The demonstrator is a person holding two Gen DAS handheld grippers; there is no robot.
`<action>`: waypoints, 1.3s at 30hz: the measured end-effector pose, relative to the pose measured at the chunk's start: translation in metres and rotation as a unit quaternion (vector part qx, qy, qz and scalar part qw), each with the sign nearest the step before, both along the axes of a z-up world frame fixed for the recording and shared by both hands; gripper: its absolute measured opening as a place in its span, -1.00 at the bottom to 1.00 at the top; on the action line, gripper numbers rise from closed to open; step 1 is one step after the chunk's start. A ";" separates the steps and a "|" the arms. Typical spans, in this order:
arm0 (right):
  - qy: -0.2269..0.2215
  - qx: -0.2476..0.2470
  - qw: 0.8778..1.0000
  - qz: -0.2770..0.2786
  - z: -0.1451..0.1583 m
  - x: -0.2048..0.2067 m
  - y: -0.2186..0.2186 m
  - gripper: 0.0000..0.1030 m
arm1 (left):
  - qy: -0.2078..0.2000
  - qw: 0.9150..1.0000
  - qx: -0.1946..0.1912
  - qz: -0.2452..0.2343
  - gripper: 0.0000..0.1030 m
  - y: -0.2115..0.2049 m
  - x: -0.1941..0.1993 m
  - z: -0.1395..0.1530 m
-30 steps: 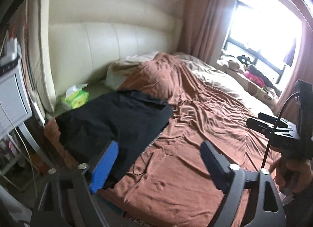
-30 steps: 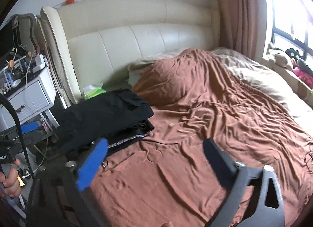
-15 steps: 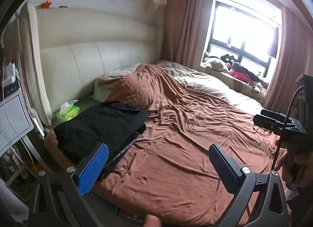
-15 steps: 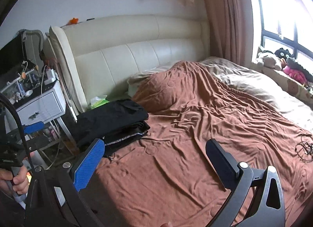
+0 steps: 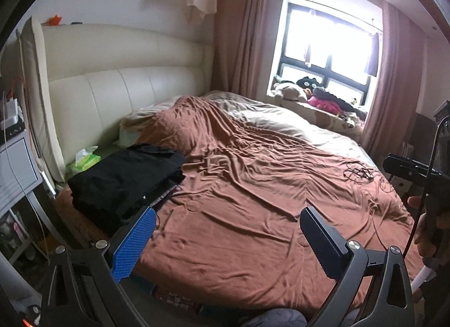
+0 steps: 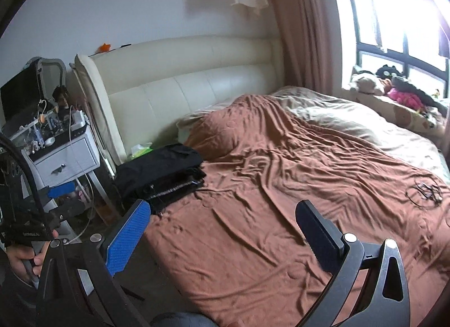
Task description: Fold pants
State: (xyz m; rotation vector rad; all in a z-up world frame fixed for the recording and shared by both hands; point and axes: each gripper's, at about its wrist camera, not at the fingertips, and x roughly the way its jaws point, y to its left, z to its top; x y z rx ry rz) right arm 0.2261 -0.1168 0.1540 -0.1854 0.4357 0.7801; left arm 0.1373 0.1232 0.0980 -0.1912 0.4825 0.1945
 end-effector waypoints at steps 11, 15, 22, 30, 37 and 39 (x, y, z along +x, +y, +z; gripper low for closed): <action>0.007 0.000 1.000 -0.029 -0.015 -0.054 -0.045 1.00 | -0.012 0.999 0.023 -0.026 1.00 -0.050 -0.034 0.000; 0.013 0.004 0.999 -0.040 -0.014 -0.073 -0.061 1.00 | -0.013 0.999 0.029 -0.031 1.00 -0.064 -0.043 -0.005; 0.025 0.013 0.997 -0.072 -0.014 -0.104 -0.086 1.00 | -0.022 0.999 0.031 -0.037 1.00 -0.084 -0.063 -0.017; 0.007 0.022 0.994 -0.104 -0.041 -0.141 -0.109 1.00 | -0.022 0.998 0.040 -0.049 1.00 -0.100 -0.078 -0.037; -0.001 0.024 0.992 -0.124 -0.065 -0.167 -0.112 1.00 | -0.041 0.996 0.045 -0.058 1.00 -0.108 -0.099 -0.047; 0.000 0.028 0.991 -0.127 -0.069 -0.172 -0.114 1.00 | -0.048 0.996 0.052 -0.058 1.00 -0.111 -0.105 -0.050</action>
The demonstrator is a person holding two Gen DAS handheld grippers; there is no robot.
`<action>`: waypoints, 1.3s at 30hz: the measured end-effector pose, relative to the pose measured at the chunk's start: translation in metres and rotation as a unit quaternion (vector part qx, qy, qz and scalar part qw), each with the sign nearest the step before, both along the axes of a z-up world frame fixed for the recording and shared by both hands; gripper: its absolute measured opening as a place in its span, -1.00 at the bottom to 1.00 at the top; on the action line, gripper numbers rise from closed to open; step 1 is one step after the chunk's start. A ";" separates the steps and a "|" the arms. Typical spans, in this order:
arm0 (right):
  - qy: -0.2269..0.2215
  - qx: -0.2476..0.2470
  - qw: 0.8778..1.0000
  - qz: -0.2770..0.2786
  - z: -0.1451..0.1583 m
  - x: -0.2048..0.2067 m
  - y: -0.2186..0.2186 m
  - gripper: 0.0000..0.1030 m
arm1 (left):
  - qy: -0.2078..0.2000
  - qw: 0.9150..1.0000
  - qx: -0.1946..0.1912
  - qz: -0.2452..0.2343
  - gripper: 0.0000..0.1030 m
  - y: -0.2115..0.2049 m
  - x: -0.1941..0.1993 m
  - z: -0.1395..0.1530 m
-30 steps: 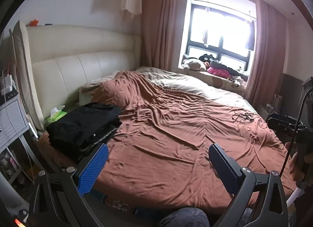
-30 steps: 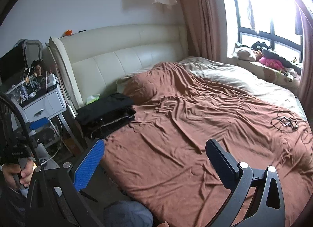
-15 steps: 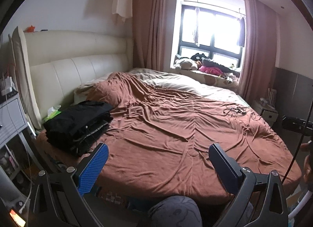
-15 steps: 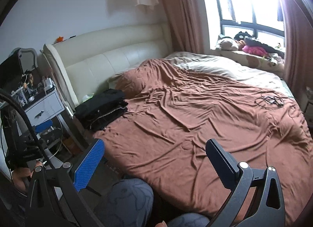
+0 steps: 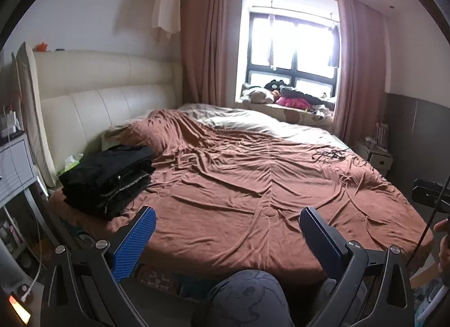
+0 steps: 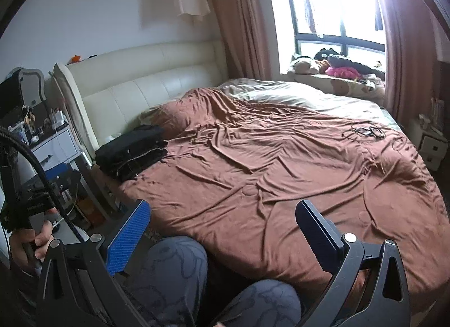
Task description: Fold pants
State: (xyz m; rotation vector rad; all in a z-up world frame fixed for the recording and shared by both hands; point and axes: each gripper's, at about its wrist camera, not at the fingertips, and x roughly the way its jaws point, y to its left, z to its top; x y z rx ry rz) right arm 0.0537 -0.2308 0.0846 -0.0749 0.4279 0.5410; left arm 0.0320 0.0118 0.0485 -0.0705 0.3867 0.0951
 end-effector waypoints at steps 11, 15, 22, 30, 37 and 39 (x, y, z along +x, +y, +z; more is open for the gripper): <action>-0.025 0.003 0.999 -0.020 -0.028 -0.034 0.005 1.00 | -0.020 1.000 0.002 -0.010 1.00 -0.015 -0.031 -0.015; -0.023 0.003 1.000 -0.015 -0.034 -0.040 0.006 1.00 | -0.023 1.000 0.006 -0.008 1.00 -0.016 -0.037 -0.016; -0.031 -0.001 0.999 -0.027 -0.037 -0.046 0.002 1.00 | -0.022 1.000 0.007 -0.013 1.00 -0.022 -0.045 -0.019; -0.041 -0.016 0.998 -0.034 -0.039 -0.052 0.007 1.00 | -0.021 1.000 0.007 -0.015 1.00 -0.023 -0.049 -0.019; -0.040 -0.014 0.998 -0.042 -0.039 -0.052 0.005 1.00 | -0.014 1.000 0.001 -0.012 1.00 -0.022 -0.050 -0.022; -0.041 -0.015 0.998 -0.043 -0.039 -0.053 0.005 1.00 | -0.012 1.000 0.001 -0.012 1.00 -0.023 -0.051 -0.022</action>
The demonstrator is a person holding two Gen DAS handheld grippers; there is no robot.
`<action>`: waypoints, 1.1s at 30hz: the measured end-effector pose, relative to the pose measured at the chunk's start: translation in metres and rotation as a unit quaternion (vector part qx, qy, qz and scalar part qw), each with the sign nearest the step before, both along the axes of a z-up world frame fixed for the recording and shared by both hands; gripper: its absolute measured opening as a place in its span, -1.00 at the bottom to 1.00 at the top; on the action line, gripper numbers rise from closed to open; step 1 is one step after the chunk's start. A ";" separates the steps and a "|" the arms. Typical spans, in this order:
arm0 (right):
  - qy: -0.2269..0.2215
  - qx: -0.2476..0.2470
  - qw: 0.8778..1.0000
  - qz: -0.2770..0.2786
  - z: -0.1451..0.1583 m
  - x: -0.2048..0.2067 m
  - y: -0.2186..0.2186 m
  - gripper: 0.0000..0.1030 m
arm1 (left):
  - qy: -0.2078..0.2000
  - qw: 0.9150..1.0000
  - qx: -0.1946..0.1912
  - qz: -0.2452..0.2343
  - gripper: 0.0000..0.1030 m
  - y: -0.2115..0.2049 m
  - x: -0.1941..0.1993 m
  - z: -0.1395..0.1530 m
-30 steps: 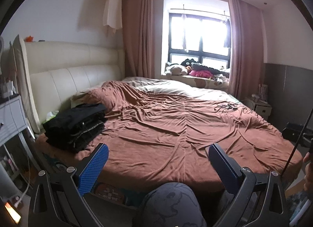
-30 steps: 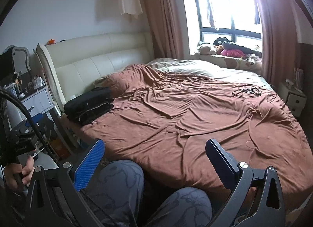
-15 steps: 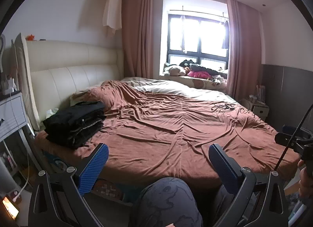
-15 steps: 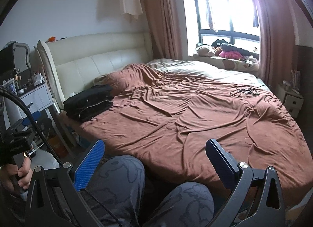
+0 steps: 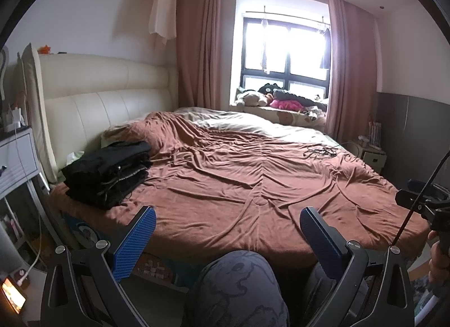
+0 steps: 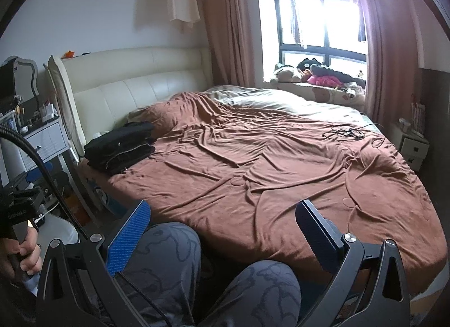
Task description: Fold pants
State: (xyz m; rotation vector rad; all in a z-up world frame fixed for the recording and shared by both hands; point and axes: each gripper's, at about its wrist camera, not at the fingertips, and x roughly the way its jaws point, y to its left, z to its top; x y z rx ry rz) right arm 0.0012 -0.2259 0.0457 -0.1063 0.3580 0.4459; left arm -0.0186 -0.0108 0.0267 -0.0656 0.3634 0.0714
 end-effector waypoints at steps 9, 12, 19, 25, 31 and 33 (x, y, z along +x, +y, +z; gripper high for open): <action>-0.009 -0.009 1.000 -0.010 0.001 -0.003 -0.001 1.00 | -0.008 1.000 -0.018 -0.008 1.00 0.000 -0.009 0.007; -0.012 -0.012 1.000 -0.013 0.001 -0.005 -0.002 1.00 | -0.010 1.000 -0.016 -0.009 1.00 -0.001 -0.010 0.008; -0.011 -0.011 1.000 -0.014 0.001 -0.005 -0.006 1.00 | -0.017 1.000 -0.008 -0.013 1.00 -0.010 -0.016 0.014; -0.011 -0.009 1.000 -0.023 0.002 -0.005 -0.010 1.00 | -0.015 1.000 -0.012 -0.013 1.00 -0.007 -0.016 0.013; -0.013 -0.014 0.999 -0.028 0.003 -0.006 -0.011 1.00 | -0.010 1.000 -0.014 -0.012 1.00 -0.005 -0.015 0.012; -0.014 -0.015 0.999 -0.027 0.004 -0.005 -0.012 1.00 | -0.011 1.000 -0.014 -0.013 1.00 -0.005 -0.014 0.012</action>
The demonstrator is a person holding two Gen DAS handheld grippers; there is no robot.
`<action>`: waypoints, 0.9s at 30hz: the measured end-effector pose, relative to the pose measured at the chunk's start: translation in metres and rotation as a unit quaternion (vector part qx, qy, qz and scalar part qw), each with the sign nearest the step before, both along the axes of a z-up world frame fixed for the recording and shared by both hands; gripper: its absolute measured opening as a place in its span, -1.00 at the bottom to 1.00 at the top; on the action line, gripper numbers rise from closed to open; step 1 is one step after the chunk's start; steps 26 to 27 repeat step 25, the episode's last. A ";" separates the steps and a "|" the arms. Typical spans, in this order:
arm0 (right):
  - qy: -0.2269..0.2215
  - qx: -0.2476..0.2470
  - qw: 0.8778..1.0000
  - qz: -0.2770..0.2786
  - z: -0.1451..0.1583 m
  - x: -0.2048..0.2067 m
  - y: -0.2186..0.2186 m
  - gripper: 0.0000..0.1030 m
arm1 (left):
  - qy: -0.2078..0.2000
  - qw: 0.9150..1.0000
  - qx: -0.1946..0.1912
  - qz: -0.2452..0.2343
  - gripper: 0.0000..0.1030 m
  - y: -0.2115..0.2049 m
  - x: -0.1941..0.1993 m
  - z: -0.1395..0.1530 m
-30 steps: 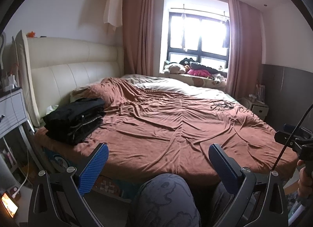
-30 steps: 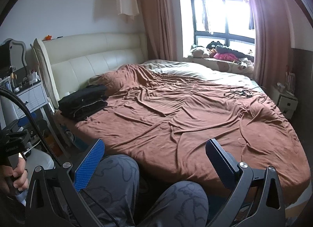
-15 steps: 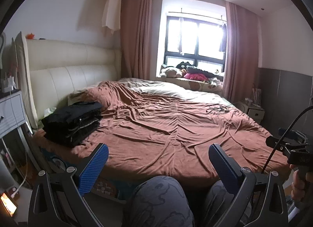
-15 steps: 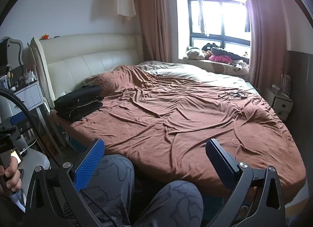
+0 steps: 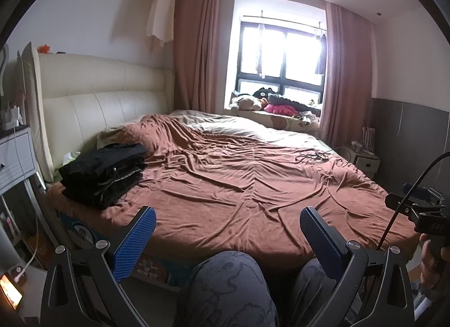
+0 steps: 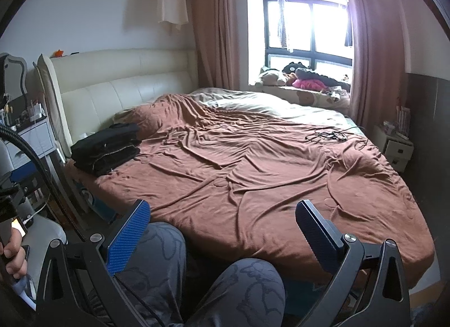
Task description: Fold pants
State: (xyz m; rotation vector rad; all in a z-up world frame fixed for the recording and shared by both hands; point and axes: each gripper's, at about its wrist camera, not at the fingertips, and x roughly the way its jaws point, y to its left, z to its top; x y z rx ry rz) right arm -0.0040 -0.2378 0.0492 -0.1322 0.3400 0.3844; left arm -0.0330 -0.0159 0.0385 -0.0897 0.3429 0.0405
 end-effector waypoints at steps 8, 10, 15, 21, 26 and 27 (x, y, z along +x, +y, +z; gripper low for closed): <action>0.004 0.001 1.000 -0.004 0.000 0.004 -0.002 1.00 | -0.001 1.000 0.000 0.000 1.00 0.000 -0.001 0.000; 0.004 -0.001 1.000 -0.004 0.000 0.003 -0.002 1.00 | -0.001 1.000 -0.002 -0.001 1.00 0.000 -0.001 0.000; 0.005 -0.001 1.000 -0.009 0.000 0.005 -0.006 1.00 | -0.010 1.000 -0.005 0.000 1.00 0.002 -0.004 -0.001; 0.008 0.003 1.000 -0.013 0.001 0.006 -0.010 1.00 | -0.010 1.000 -0.007 -0.002 1.00 0.002 -0.007 -0.001; 0.007 0.003 1.000 -0.012 0.001 0.005 -0.010 1.00 | -0.010 1.000 -0.004 0.000 1.00 0.002 -0.006 0.000; 0.007 0.003 1.000 -0.012 0.001 0.005 -0.010 1.00 | -0.010 1.000 -0.004 0.000 1.00 0.002 -0.006 0.000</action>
